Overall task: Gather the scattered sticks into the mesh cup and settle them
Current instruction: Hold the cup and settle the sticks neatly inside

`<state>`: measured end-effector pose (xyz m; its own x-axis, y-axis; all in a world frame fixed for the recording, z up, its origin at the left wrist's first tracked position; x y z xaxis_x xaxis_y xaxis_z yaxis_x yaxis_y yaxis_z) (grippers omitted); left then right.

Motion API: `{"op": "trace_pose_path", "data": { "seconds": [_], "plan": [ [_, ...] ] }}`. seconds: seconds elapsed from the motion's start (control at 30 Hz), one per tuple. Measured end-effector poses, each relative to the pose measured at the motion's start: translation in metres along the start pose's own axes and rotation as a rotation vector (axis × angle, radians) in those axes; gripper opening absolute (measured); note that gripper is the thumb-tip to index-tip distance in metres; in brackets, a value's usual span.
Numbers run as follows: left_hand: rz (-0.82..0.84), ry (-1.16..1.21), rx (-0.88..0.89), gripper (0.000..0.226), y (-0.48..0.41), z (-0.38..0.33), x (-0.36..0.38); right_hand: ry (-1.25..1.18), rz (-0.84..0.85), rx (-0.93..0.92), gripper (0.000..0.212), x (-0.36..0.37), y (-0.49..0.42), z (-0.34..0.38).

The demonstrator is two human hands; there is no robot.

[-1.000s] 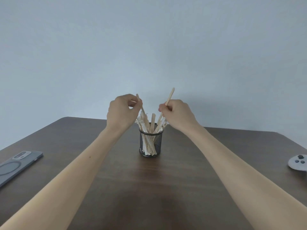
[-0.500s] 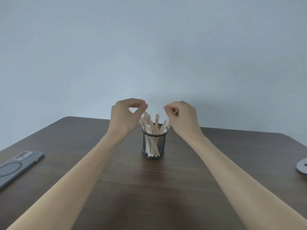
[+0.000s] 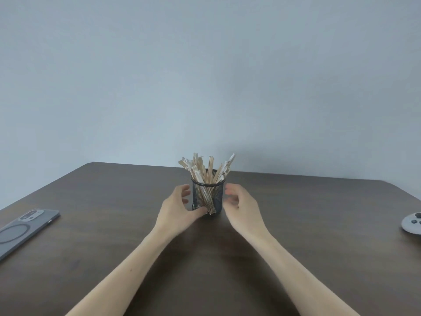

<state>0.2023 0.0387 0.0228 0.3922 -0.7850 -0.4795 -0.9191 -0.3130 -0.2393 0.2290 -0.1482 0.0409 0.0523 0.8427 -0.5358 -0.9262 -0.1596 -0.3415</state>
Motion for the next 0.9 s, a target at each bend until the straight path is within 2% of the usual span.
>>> {"op": "trace_pose_path", "data": {
  "seconds": [0.17,0.3,0.4,0.47,0.53,0.6,0.67,0.7,0.8,0.9],
  "plan": [
    [0.043,0.017,0.028,0.094,-0.009,-0.001,0.011,-0.035,0.084,0.015,0.050,0.010,0.000,0.000],
    [0.049,0.002,0.055,0.093,-0.009,-0.004,0.010,-0.068,0.063,0.023,0.052,0.008,-0.001,-0.002],
    [0.106,-0.061,0.101,0.082,0.000,-0.005,0.008,-0.035,0.118,0.004,0.054,0.003,0.007,-0.005],
    [0.148,-0.084,0.130,0.077,0.007,-0.006,0.009,-0.047,0.163,-0.051,0.065,-0.004,0.016,-0.002],
    [0.176,-0.061,0.146,0.076,0.014,-0.007,0.012,-0.131,0.180,-0.093,0.085,-0.015,0.024,0.005],
    [0.190,-0.046,0.161,0.078,0.020,-0.011,0.014,-0.201,0.161,-0.080,0.104,-0.022,0.026,0.018],
    [0.216,-0.044,0.182,0.079,0.023,-0.015,0.019,-0.258,0.120,-0.029,0.111,-0.020,0.020,0.026],
    [0.225,-0.041,0.189,0.079,0.025,-0.016,0.020,-0.289,0.079,0.003,0.108,-0.019,0.016,0.026],
    [0.235,-0.015,0.192,0.075,0.027,-0.015,0.022,-0.408,-0.062,0.059,0.071,-0.028,0.009,0.018],
    [0.255,0.009,0.196,0.072,0.027,-0.014,0.020,-0.396,0.038,0.004,0.024,-0.033,0.017,0.017]
  ]
}}
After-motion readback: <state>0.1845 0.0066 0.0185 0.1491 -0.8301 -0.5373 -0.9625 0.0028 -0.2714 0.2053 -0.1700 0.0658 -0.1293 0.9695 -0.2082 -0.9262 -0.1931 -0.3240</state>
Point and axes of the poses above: each hand's wrist, its own y-axis away from the middle knuckle, its own x-axis out of the palm, z = x × y, the point moved 6 cm from there along -y, towards the middle knuckle, and after that the axes turned 6 degrees about y, right-handed, at the moved point
